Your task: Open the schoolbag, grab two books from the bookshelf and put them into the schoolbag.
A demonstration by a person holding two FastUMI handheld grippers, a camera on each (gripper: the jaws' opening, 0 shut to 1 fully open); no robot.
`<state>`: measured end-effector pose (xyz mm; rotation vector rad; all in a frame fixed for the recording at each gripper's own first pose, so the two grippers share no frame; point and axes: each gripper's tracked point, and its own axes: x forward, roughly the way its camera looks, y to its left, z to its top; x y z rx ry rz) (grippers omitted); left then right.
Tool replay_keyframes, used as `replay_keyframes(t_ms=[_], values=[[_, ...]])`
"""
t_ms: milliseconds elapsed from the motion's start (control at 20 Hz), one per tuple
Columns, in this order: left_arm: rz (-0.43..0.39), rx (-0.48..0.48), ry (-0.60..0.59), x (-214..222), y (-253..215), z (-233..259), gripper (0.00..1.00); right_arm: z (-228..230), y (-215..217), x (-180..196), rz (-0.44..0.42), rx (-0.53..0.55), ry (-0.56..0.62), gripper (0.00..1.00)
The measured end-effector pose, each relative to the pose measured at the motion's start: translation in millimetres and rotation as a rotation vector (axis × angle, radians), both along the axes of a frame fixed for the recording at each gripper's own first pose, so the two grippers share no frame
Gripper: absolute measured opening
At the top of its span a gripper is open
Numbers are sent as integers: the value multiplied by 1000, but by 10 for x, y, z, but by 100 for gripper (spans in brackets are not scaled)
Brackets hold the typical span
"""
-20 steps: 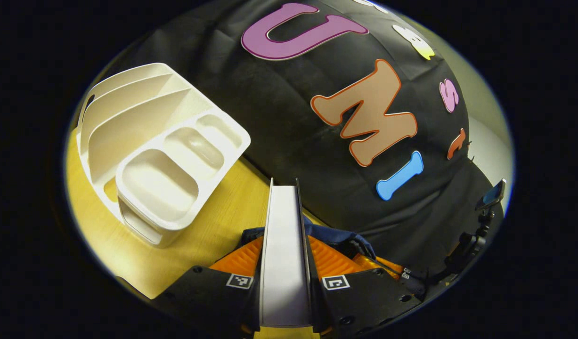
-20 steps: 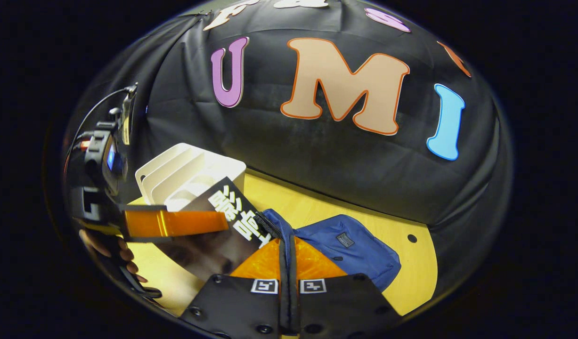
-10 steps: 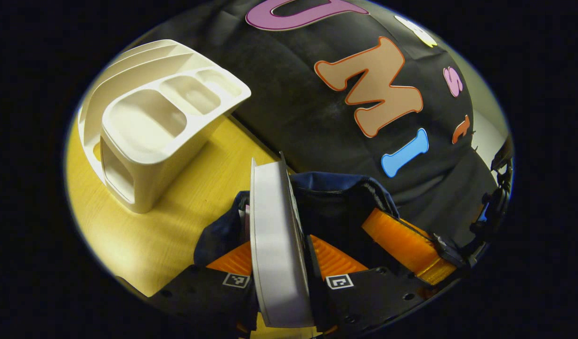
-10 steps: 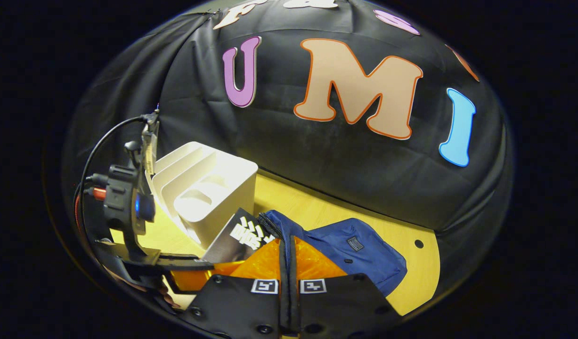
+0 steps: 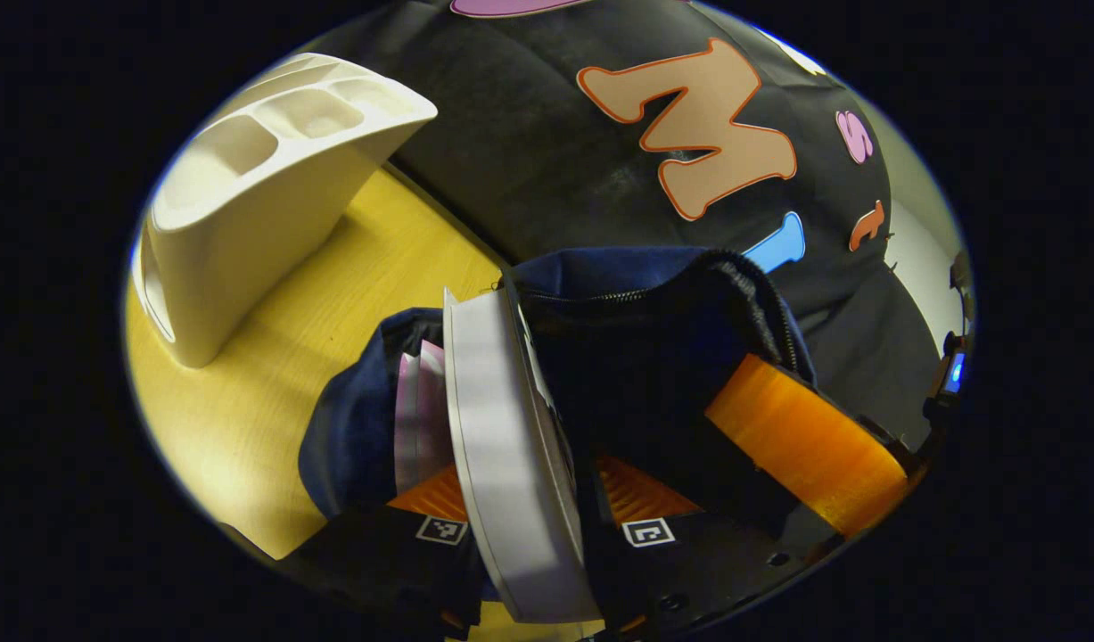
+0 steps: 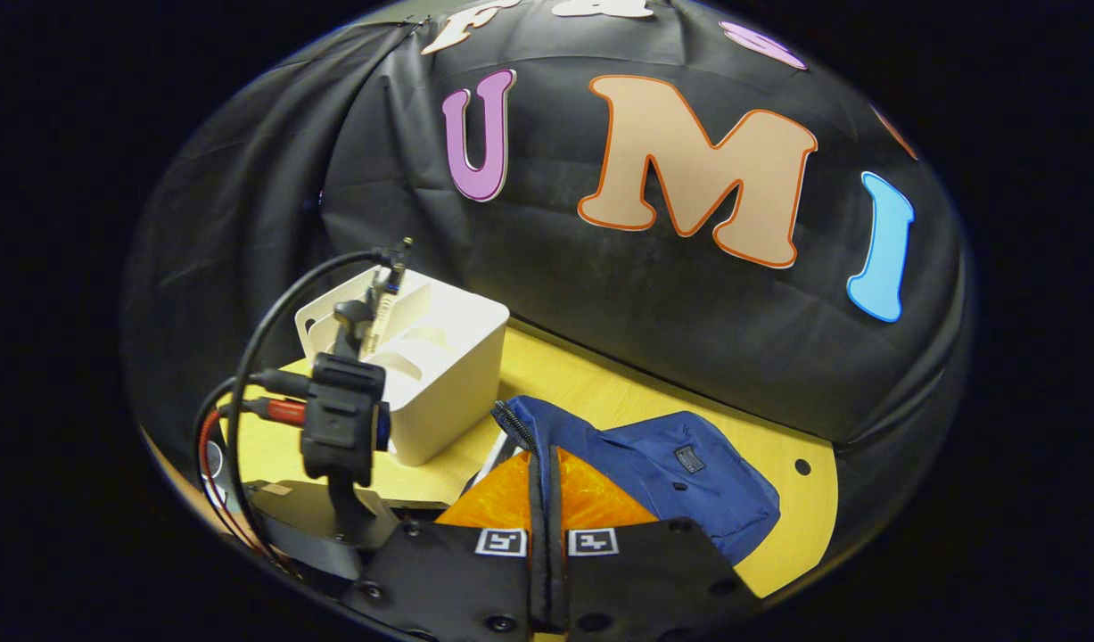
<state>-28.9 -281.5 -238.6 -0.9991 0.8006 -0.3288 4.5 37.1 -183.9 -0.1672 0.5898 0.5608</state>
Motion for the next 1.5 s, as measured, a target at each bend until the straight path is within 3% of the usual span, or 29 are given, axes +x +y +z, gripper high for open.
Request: replay_keyframes(t_ms=[150, 200, 300, 450, 700, 1000, 1050, 1250, 1400, 1500], values=[[-36, -14, 16, 8, -112, -69, 52, -13, -3, -37, 3, 21, 21, 4], [-62, -1, 18, -10, -155, -91, 52, -4, -17, -44, 6, 18, 16, 3], [-125, 68, 25, -79, -190, -181, 60, -17, -38, -22, 4, 15, 12, 3], [-177, 153, -23, -180, -85, -126, 95, -23, -77, 16, -16, 34, 22, 3], [-184, 267, -37, -303, 362, -44, 95, -62, -101, 61, -26, 52, 35, 3], [-75, 394, -192, -24, 1054, 608, 95, -183, 1, -64, 6, 82, 102, 6], [-55, 410, -212, 15, 1163, 709, 95, -190, -1, -70, 3, 87, 109, 22], [-10, 463, -260, 124, 1597, 934, 94, -141, 115, -167, -16, 195, 154, 67], [25, 557, -320, 199, 1938, 1070, 95, 82, 86, -45, -109, 258, 91, 100], [84, 660, -407, 322, 2194, 1231, 95, 245, -22, 117, -202, 270, 6, 100]])
